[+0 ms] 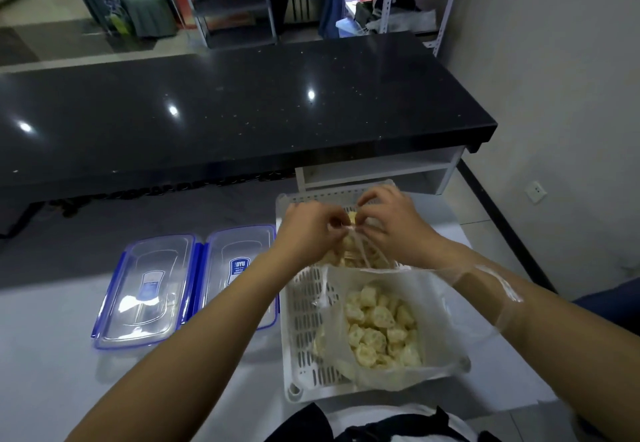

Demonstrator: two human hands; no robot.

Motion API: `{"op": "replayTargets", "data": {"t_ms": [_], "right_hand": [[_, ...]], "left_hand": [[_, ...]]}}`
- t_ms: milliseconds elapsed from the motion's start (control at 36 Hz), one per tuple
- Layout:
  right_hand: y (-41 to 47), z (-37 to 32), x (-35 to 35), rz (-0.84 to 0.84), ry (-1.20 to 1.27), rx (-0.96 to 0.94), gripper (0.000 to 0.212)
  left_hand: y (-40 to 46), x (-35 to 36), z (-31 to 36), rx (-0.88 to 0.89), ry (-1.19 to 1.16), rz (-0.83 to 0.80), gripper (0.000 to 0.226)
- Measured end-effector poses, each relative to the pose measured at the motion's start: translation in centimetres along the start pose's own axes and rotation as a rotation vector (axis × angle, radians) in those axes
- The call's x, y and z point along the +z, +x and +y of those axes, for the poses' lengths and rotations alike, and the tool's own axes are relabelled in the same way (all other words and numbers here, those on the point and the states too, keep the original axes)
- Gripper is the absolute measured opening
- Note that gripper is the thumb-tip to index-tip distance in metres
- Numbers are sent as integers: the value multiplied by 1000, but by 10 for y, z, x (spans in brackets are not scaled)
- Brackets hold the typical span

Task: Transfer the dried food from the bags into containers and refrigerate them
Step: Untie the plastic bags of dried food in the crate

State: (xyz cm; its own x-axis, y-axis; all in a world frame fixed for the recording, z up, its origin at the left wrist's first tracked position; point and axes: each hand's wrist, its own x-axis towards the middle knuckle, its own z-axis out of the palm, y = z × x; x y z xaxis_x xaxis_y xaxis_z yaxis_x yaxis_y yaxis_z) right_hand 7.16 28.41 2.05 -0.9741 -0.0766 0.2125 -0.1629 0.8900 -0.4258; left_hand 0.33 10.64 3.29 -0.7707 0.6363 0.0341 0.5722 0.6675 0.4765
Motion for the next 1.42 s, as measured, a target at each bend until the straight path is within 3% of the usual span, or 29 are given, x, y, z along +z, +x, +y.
{"op": "replayTargets", "data": {"t_ms": [83,278,444,556,667,778,861,917,1083,1333,1417], "right_hand": [[1,-1,-20,63,15,-44,6],[4,12,-57,228,84,10,8],[-12,27,-29,54,118,190,7],[-21,21,-14,-1,230,228,32],[-12,3,-18,-48,314,163,46],[8,-13,-19,-148,95,138,32],[18,-20,-18,-111,0,114,13],[17,-22,-22,-69,121,111,15],[1,-4,-43,68,331,215,25],[-1,2,-64,391,609,339,17],[0,-9,-69,344,757,369,15]], "left_hand": [[-5,-15,2,-54,-201,153,4],[-19,-38,-11,-205,-582,373,16],[-34,-16,-18,-338,-519,306,4],[-42,-8,-17,-363,-517,281,10],[-42,-15,-17,-263,-426,347,7],[-32,-25,-12,-172,-318,392,11],[-24,-32,-9,-136,-306,439,11],[-23,-36,-10,-151,-395,461,11],[-32,-49,-25,-422,-989,581,17],[-51,-79,-26,-214,-1231,240,24],[-51,-84,-22,-224,-1317,99,25]]}}
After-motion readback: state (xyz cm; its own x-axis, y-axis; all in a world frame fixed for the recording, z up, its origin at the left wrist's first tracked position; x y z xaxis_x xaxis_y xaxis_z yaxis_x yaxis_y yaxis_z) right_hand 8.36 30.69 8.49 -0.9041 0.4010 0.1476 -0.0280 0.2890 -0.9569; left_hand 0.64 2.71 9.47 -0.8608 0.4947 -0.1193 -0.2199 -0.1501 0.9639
